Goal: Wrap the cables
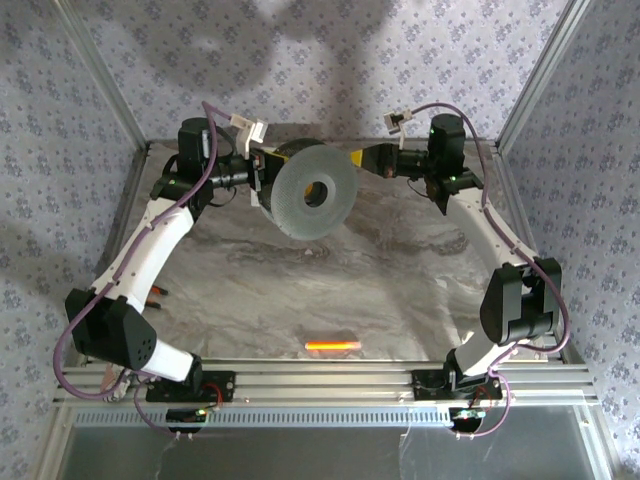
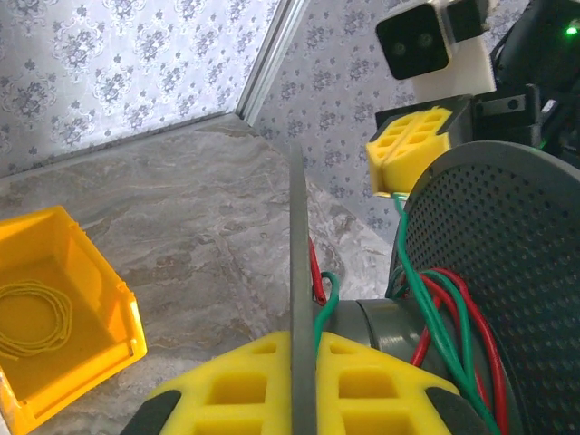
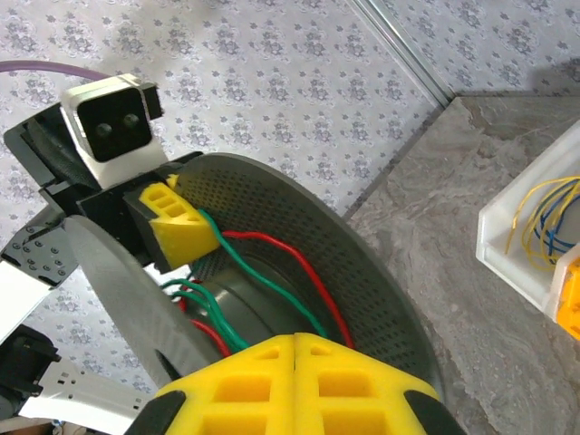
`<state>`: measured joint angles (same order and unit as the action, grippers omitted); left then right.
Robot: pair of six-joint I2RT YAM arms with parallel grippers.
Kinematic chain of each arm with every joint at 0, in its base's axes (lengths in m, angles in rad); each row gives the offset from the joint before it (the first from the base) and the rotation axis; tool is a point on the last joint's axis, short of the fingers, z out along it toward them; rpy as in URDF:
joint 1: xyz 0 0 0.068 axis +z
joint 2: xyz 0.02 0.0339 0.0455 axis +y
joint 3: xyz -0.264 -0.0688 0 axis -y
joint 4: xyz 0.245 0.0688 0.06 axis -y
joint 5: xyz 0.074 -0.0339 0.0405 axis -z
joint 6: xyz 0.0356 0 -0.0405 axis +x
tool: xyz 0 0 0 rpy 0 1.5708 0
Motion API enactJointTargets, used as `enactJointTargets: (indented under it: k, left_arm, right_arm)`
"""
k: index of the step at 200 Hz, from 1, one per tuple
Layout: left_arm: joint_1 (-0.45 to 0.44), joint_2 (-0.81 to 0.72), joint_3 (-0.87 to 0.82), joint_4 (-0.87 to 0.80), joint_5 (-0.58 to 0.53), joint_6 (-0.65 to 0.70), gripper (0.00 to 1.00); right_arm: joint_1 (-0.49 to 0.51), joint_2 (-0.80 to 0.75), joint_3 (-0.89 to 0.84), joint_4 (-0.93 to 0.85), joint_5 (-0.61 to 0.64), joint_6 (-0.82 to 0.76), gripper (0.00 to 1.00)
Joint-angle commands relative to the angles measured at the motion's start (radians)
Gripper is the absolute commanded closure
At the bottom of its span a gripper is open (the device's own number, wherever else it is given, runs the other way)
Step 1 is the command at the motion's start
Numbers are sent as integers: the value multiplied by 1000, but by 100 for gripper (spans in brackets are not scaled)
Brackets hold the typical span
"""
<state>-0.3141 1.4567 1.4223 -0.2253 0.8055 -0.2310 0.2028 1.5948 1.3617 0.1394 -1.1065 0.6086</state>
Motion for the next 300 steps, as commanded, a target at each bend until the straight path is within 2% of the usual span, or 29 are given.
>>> enactJointTargets:
  k: [1, 36, 110, 155, 156, 157, 161, 167, 168, 172, 183, 185, 222, 255, 300]
  left_arm:
    - [8, -37, 59, 84, 98, -19, 100]
    - [12, -43, 57, 86, 107, -24, 100]
    - [86, -50, -16, 413, 98, -285, 100]
    - [87, -31, -5, 436, 111, -307, 100]
    - [87, -30, -5, 434, 111, -307, 100]
    - [87, -30, -5, 432, 112, -305, 100]
    - [86, -30, -5, 424, 114, -300, 100]
    - [86, -30, -5, 405, 117, -288, 100]
    - [85, -31, -5, 402, 117, -286, 100]
    - [84, -31, -5, 387, 120, -276, 100]
    - [81, -35, -5, 354, 124, -253, 100]
    - [80, -36, -6, 348, 124, -249, 100]
    - [65, -42, -6, 247, 129, -176, 100]
    - [48, -31, -8, 219, 145, -156, 100]
    - [33, -16, -5, 219, 149, -155, 100]
  right_arm:
    - [-23, -14, -23, -2, 17, -30, 100]
    - [-42, 4, -66, 39, 16, -39, 100]
    - [-13, -30, -228, 138, 20, -23, 100]
    - [-14, -22, -255, 169, 25, 23, 100]
    - [-16, -20, -253, 173, 22, 35, 94]
    - [-16, -20, -253, 173, 22, 35, 94]
    - [-20, -19, -249, 176, 14, 46, 80]
    - [-29, -19, -240, 176, 5, 60, 56]
    - [-30, -21, -238, 177, 1, 62, 50]
    - [-34, -23, -232, 180, -6, 66, 42]
    - [-46, -38, -215, 169, -14, 66, 6]
    - [-49, -41, -213, 167, -15, 65, 2]
    - [-87, -65, -108, 136, -64, 79, 0]
    - [-81, -62, -42, 141, -81, 101, 0]
    - [-46, -50, -8, 156, -88, 111, 12]
